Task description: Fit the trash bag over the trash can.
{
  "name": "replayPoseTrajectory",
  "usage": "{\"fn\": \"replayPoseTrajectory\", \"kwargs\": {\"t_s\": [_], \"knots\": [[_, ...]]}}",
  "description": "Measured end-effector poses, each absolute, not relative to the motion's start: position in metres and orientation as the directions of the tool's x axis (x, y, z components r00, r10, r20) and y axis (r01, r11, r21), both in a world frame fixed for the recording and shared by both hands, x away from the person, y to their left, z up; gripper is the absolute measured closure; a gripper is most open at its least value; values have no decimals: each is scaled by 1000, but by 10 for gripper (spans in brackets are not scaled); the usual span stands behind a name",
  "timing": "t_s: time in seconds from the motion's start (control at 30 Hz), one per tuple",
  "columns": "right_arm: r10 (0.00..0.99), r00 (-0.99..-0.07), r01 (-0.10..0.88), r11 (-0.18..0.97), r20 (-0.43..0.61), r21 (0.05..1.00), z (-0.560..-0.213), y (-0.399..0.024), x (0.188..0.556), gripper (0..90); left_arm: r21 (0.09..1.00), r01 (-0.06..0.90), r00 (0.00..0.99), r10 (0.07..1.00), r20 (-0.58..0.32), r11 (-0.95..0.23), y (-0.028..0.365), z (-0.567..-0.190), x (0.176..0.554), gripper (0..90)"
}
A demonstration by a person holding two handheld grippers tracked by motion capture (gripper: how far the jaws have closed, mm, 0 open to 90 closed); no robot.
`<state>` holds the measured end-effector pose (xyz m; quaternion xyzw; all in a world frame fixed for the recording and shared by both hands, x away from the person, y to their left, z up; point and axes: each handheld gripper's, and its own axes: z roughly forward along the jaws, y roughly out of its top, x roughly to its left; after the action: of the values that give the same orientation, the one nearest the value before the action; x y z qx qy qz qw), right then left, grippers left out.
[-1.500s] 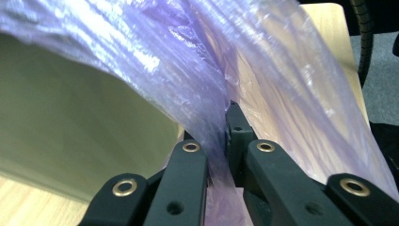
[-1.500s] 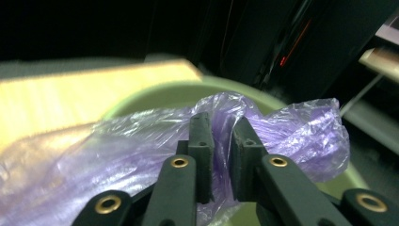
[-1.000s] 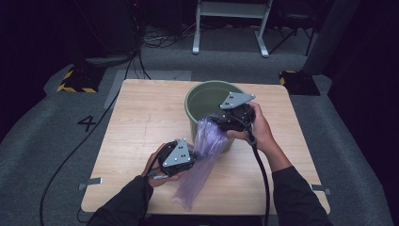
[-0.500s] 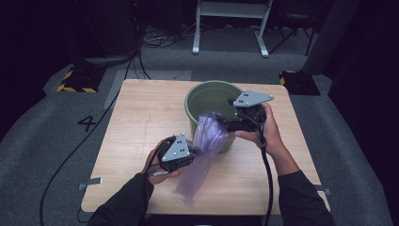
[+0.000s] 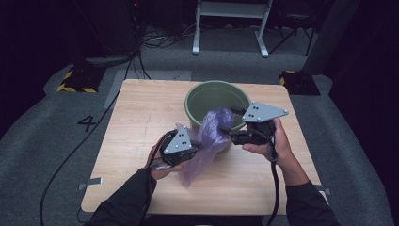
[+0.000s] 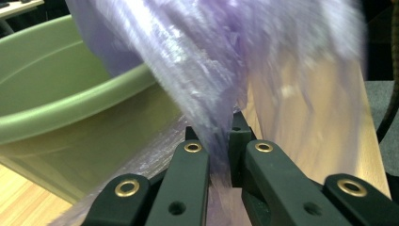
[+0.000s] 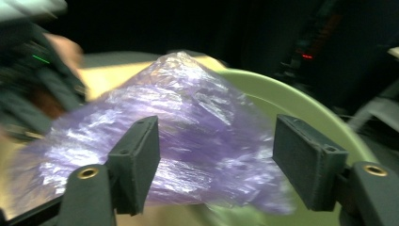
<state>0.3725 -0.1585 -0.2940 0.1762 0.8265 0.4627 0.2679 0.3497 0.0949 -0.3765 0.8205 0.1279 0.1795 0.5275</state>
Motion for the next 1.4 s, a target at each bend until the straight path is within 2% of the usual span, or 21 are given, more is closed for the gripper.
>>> {"fn": "replayPoseTrajectory", "kwargs": {"t_s": [0.07,0.1,0.23,0.47,0.57,0.73,0.8,0.87,0.9,1.0,1.07,1.2,1.3,1.4], "knots": [[571,-762,53,525,-305,850,-295,-157,377,404,913,23,904,398,156,-408,94,-375,350,892],[593,-729,52,546,-342,836,-296,-156,380,467,912,19,903,399,160,-410,94,-374,350,892],[623,-686,58,562,-376,825,-298,-154,388,500,915,22,899,408,158,-404,94,-371,354,892],[614,-729,21,462,-302,887,-287,-161,379,354,918,68,887,445,123,-390,98,-373,361,892],[528,-808,-4,438,-261,899,-287,-163,371,310,917,67,882,454,130,-393,99,-373,364,892],[400,-875,-48,491,-274,870,-297,-155,356,310,921,81,879,462,114,-381,98,-372,368,892],[389,-876,-50,512,-283,857,-302,-151,355,320,920,76,879,461,120,-384,98,-370,369,891],[400,-874,-35,514,-276,857,-307,-149,359,408,922,73,880,459,120,-381,96,-368,370,891],[401,-876,-29,512,-269,858,-309,-149,361,512,921,71,880,458,123,-382,96,-366,370,891],[416,-864,-32,518,-284,855,-314,-147,366,708,923,60,883,452,129,-381,94,-363,371,890],[419,-861,-37,515,-289,856,-318,-147,368,786,922,58,882,452,133,-383,93,-361,373,889],[439,-854,-36,485,-279,874,-320,-151,370,821,920,58,879,457,137,-389,92,-357,375,889],[458,-838,-55,470,-297,881,-318,-155,368,893,919,55,877,459,142,-391,93,-354,376,889],[473,-831,-54,457,-294,888,-316,-162,368,900,923,58,878,459,134,-380,95,-353,377,883]]}}
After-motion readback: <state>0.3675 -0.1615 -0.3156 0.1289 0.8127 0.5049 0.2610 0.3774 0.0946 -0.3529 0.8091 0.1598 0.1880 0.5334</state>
